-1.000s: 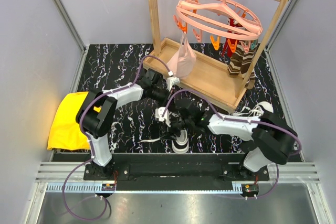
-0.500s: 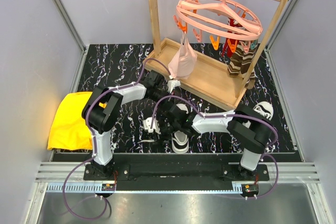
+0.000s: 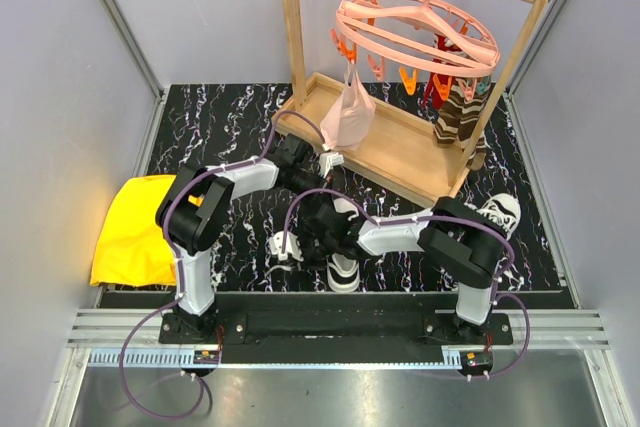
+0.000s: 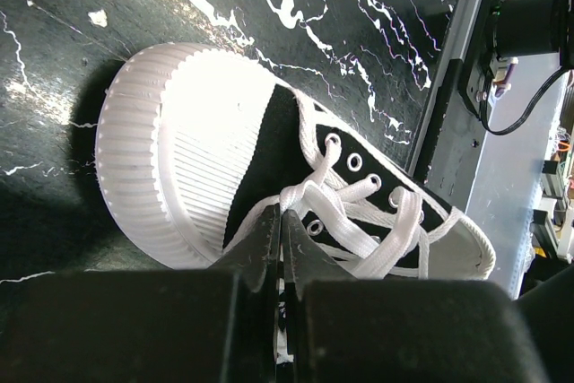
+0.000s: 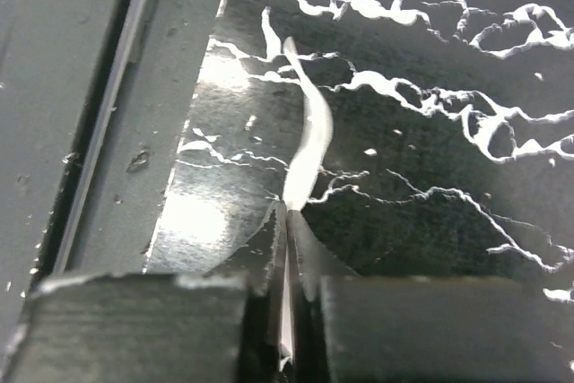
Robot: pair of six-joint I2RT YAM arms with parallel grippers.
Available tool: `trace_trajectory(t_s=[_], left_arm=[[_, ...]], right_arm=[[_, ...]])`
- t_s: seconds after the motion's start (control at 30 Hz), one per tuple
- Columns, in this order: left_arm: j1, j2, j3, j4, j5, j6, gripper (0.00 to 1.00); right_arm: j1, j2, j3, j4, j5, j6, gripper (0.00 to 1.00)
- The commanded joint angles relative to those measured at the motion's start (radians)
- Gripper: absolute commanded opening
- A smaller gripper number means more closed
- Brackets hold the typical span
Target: Tie the shoes
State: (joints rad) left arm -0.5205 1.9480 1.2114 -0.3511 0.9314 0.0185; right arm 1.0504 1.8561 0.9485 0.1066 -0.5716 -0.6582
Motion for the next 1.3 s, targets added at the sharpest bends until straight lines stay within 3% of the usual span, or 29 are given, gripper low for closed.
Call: trace_trajectory(t_s=[0.0, 0.33, 0.53, 0.7, 0.9, 1.27], left_arm=[[0.005, -0.027, 0.014, -0.003, 0.006, 0.020, 0.00], [-0.001, -0.175, -0.042, -0.008, -0.032, 0.024, 0.00], [-0.001, -0.294, -0.110, -0.055, -0.095, 0.104, 0.00], [0.008, -0.380, -0.142, -0.114, -0.135, 0.172, 0.00], [0.062, -0.435, -0.148, -0.184, -0.163, 0.227, 0.00], [0.183, -0.538, -0.153, -0.253, -0.264, 0.377, 0.00]], right_arm=[[-0.001, -0.072, 0.010, -0.025, 0.091, 0.038, 0.00], [-0.088, -0.469, -0.062, -0.100, 0.219, 0.268, 0.00], [-0.236, -0.675, -0.123, -0.301, 0.246, 0.342, 0.00], [-0.283, -0.860, -0.175, -0.430, 0.334, 0.358, 0.00], [-0.342, -0.968, -0.228, -0.519, 0.511, 0.417, 0.00], [-0.469, -1.055, -0.198, -0.620, 0.706, 0.440, 0.00]])
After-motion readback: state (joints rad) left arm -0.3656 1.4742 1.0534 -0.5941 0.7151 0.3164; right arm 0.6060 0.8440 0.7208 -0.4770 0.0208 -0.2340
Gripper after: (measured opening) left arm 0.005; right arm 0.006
